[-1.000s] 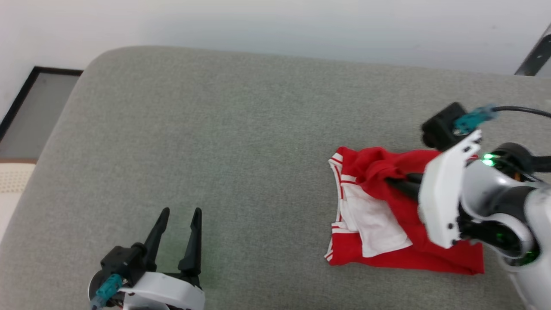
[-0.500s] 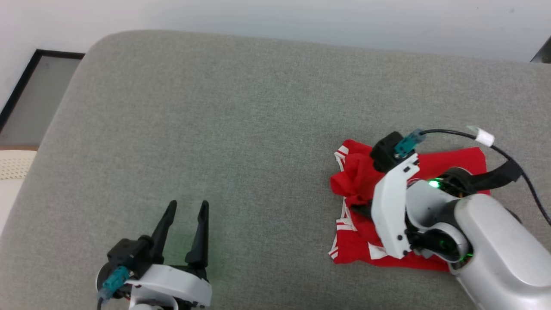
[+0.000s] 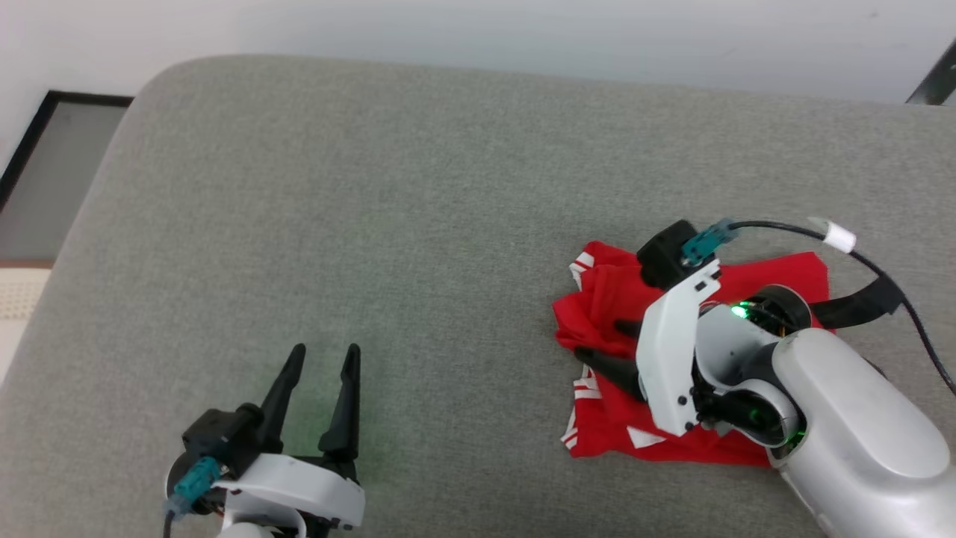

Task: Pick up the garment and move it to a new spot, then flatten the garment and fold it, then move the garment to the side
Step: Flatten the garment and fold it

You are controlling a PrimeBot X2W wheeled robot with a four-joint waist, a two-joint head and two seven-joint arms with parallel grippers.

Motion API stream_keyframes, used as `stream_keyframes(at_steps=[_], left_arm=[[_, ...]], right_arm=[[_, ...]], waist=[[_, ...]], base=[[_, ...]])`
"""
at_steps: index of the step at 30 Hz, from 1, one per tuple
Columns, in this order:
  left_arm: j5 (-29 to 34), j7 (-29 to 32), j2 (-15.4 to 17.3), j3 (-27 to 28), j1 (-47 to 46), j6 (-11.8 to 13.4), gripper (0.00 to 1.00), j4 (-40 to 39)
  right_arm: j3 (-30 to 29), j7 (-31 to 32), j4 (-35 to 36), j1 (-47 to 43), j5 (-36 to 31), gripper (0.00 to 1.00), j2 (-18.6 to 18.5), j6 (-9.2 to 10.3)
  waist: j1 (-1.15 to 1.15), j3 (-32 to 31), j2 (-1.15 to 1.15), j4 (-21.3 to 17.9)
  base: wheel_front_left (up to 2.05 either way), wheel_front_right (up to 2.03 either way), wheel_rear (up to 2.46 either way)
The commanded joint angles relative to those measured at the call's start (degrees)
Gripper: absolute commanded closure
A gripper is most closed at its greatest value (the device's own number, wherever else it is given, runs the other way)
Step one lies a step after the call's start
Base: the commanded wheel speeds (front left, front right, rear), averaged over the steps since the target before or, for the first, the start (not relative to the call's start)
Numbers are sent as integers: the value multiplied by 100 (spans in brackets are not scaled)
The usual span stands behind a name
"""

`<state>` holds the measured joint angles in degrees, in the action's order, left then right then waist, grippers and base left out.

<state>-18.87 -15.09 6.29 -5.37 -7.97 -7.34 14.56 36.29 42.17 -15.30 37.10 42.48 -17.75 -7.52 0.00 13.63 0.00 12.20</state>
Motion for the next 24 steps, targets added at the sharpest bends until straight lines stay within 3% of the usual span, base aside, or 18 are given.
stream_keyframes(at_steps=[1, 10, 24], left_arm=[[-48, -3, 39, 12, -18, -23, 0, 12], [-146, -3, 226, -54, -144, -21, 0, 101], [-268, 2, 583, -169, -423, -15, 0, 710]], right_arm=[[-37, -85, 16, 60, 58, 0, -10, 8], [-428, -1021, 157, -206, 275, 0, -437, 8], [-1105, -2715, -272, -1154, -371, 0, -1119, 8]], waist=[[0, -62, 0, -62], [0, -314, 0, -476], [0, -750, 0, -1090]], base=[[0, 0, 0], [0, 0, 0], [0, 0, 0]])
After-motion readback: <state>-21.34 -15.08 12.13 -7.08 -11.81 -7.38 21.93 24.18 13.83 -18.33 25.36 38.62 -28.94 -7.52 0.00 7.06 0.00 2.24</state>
